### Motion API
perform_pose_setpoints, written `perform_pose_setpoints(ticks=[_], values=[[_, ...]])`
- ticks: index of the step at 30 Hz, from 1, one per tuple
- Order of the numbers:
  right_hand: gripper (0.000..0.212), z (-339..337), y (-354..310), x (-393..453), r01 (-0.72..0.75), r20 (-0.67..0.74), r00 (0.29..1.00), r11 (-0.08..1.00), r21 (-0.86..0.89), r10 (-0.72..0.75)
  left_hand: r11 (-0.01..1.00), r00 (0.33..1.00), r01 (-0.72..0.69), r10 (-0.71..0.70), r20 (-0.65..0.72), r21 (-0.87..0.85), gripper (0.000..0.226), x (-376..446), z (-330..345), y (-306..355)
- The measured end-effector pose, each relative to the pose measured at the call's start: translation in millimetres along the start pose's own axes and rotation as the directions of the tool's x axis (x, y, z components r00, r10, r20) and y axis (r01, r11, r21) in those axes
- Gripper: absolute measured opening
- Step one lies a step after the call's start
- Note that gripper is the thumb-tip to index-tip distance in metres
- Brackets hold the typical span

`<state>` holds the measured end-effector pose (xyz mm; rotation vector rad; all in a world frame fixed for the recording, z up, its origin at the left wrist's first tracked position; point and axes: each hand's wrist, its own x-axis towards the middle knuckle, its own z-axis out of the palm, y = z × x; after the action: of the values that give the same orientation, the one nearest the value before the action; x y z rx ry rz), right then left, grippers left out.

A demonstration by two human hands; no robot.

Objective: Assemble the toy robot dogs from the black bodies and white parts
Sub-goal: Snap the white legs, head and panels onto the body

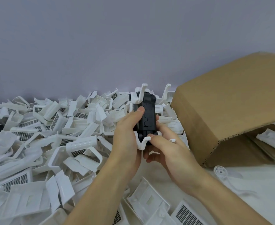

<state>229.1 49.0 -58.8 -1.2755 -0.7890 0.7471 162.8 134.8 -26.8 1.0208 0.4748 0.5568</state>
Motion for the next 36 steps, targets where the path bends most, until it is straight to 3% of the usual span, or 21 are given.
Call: perform_pose_setpoints(ticks=[10,24,36], values=[[0.048,0.6,2.2,-0.2,-0.004,0.007,1.000,0.999,0.032,0.003,0.998,1.000,0.015,-0.016,-0.007,-0.064,0.036,-2.6,0.9,4.0],[0.043,1.4,3.2,0.0,-0.025,-0.020,0.999,0.999,0.027,0.026,1.000,0.999,-0.028,0.028,-0.018,-0.002,0.029,-4.9,4.1,4.1],[0.045,-0.4,2.1,0.9,-0.003,0.012,1.000,0.999,0.047,0.003,0.999,1.000,-0.007,0.007,-0.004,0.033,0.038,-3.9,3.9,3.4]])
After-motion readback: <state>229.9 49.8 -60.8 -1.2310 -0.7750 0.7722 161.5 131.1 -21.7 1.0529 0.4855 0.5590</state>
